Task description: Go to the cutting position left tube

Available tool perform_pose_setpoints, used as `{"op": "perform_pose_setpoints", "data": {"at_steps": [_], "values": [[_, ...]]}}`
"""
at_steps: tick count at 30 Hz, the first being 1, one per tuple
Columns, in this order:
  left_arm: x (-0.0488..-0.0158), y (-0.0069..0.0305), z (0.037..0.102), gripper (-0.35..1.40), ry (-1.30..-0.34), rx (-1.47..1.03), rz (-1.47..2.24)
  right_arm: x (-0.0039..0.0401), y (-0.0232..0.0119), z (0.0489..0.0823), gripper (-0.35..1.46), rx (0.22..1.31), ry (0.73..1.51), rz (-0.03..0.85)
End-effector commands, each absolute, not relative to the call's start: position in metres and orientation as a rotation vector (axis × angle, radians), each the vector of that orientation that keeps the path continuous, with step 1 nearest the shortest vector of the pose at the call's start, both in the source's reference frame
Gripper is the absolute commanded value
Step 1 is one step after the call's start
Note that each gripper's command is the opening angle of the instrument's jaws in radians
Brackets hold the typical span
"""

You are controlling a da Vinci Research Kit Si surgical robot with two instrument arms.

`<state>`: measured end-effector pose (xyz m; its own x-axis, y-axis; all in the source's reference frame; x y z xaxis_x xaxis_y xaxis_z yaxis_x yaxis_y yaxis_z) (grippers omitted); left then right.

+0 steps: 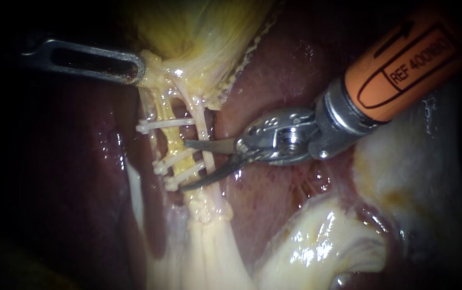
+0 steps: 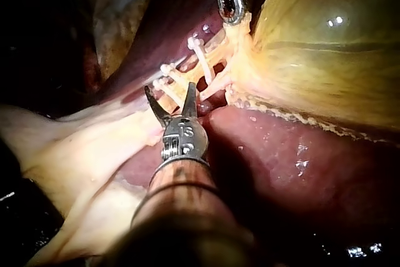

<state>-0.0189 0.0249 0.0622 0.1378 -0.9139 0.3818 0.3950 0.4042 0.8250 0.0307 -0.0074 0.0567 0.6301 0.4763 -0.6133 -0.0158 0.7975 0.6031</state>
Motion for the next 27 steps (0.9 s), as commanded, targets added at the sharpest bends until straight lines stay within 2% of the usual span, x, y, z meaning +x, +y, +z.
{"op": "perform_pose_setpoints", "data": {"at_steps": [1, 8, 16, 22, 27], "values": [[-0.0189, 0.0249, 0.0621, -0.35, -1.027, 0.627, -1.042, 0.0307, -0.0074, 0.0572, 1.17, 0.599, 0.850, 0.306], [-0.0188, 0.0249, 0.0621, -0.35, -1.027, 0.628, -1.041, 0.0307, -0.0070, 0.0597, 1.17, 0.626, 0.839, 0.340], [-0.0188, 0.0249, 0.0621, -0.35, -1.027, 0.628, -1.041, 0.0314, -0.0066, 0.0624, 1.17, 0.686, 0.821, 0.338], [-0.0188, 0.0249, 0.0621, -0.35, -1.027, 0.627, -1.041, 0.0327, -0.0062, 0.0629, 1.12, 0.835, 0.946, 0.412], [-0.0188, 0.0249, 0.0621, -0.35, -1.027, 0.627, -1.041, 0.0332, -0.0060, 0.0630, 1.08, 0.958, 1.042, 0.428]]}}
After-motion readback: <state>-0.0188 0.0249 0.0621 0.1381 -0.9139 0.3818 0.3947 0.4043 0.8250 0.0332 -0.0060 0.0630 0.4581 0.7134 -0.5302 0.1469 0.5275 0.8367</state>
